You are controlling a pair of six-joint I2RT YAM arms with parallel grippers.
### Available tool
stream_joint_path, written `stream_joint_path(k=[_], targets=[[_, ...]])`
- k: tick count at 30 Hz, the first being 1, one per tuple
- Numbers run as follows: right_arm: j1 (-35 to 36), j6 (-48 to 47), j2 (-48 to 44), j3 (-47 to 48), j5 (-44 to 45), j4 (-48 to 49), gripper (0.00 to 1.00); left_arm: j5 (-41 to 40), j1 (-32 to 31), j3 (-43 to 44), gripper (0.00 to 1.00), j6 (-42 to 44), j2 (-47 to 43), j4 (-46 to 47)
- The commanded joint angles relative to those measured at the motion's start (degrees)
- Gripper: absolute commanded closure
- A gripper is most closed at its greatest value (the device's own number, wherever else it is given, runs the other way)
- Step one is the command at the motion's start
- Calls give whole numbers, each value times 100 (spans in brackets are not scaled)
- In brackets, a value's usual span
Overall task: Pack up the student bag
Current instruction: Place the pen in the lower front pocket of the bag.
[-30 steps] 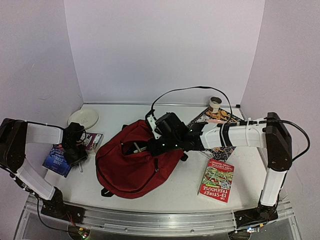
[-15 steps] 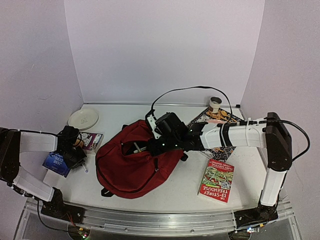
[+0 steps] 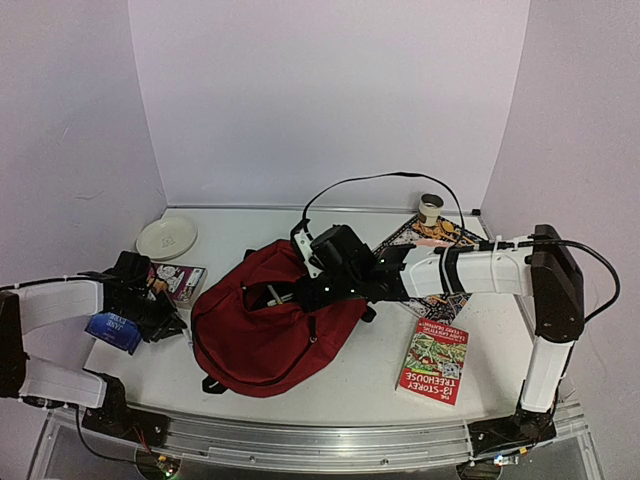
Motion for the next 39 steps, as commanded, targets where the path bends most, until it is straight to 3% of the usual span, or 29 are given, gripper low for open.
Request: stream_joint_path(k=[1, 16, 26, 39], targets=[[29, 34, -57, 225, -31, 117, 100, 379, -9, 389, 100, -147, -418, -90], [26, 18, 6, 368, -87, 117, 100, 1384, -148, 1554, 100, -181, -472, -89], [29, -8, 23, 443, -50, 117, 100, 1362, -1396, 2075, 100, -351, 239, 115], [32, -29, -18, 486, 31, 117, 100, 1903, -2302, 2371, 100, -455, 1309, 461]])
